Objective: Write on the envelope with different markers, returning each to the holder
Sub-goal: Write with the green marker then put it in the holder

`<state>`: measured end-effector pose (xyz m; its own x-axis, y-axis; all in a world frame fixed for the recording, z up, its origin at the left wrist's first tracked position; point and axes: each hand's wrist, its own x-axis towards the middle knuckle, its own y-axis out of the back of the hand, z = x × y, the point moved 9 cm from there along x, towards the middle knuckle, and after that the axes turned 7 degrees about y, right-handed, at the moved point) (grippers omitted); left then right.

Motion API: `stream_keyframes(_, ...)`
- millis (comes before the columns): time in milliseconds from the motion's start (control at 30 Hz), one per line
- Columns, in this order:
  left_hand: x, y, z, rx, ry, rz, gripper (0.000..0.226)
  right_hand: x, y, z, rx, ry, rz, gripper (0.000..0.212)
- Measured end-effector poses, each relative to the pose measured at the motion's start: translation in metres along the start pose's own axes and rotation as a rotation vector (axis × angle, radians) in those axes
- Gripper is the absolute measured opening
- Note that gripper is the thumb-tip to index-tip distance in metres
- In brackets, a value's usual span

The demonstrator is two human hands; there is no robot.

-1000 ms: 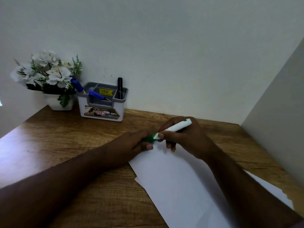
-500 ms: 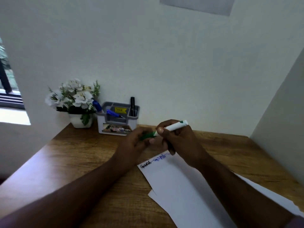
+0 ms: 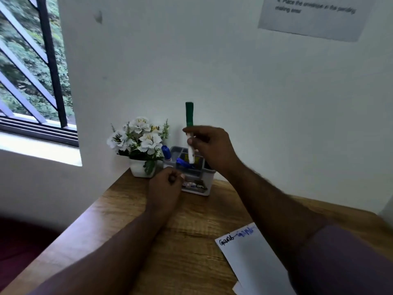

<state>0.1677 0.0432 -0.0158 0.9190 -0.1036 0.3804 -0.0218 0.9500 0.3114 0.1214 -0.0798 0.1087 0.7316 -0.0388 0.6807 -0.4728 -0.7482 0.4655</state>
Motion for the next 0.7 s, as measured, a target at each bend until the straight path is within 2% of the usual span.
stream_keyframes(67, 0.000, 0.000, 0.000, -0.005, -0.002, 0.009, 0.012, 0.012, -0.009, 0.005, 0.002, 0.015, 0.054, 0.025)
stream_keyframes(133, 0.000, -0.001, 0.000, 0.011, -0.013, 0.019, 0.011, 0.021, -0.020, 0.014, -0.002, -0.020, 0.058, 0.040)
stream_keyframes(300, 0.002, -0.004, -0.003, 0.027, -0.025, 0.019, 0.005, 0.016, -0.047, 0.037, -0.016, -0.124, -0.063, 0.068)
stream_keyframes(400, 0.001, -0.005, -0.003, 0.025, -0.025, 0.012, 0.005, 0.012, -0.049, 0.041, 0.058, -0.126, -0.075, 0.076)
stream_keyframes(500, 0.001, -0.004, -0.002, 0.034, -0.034, 0.015, 0.005, 0.012, -0.043, 0.035, 0.082, -0.108, -0.073, 0.068)
stream_keyframes(600, -0.002, -0.006, 0.003, 0.049, -0.058, -0.019, 0.005, 0.005, -0.024, 0.023, 0.053, -0.054, -0.001, 0.051)
stream_keyframes(700, -0.009, -0.017, 0.015, 0.156, -0.162, -0.121, 0.010, -0.020, 0.006, 0.013, -0.023, -0.006, 0.061, 0.032)
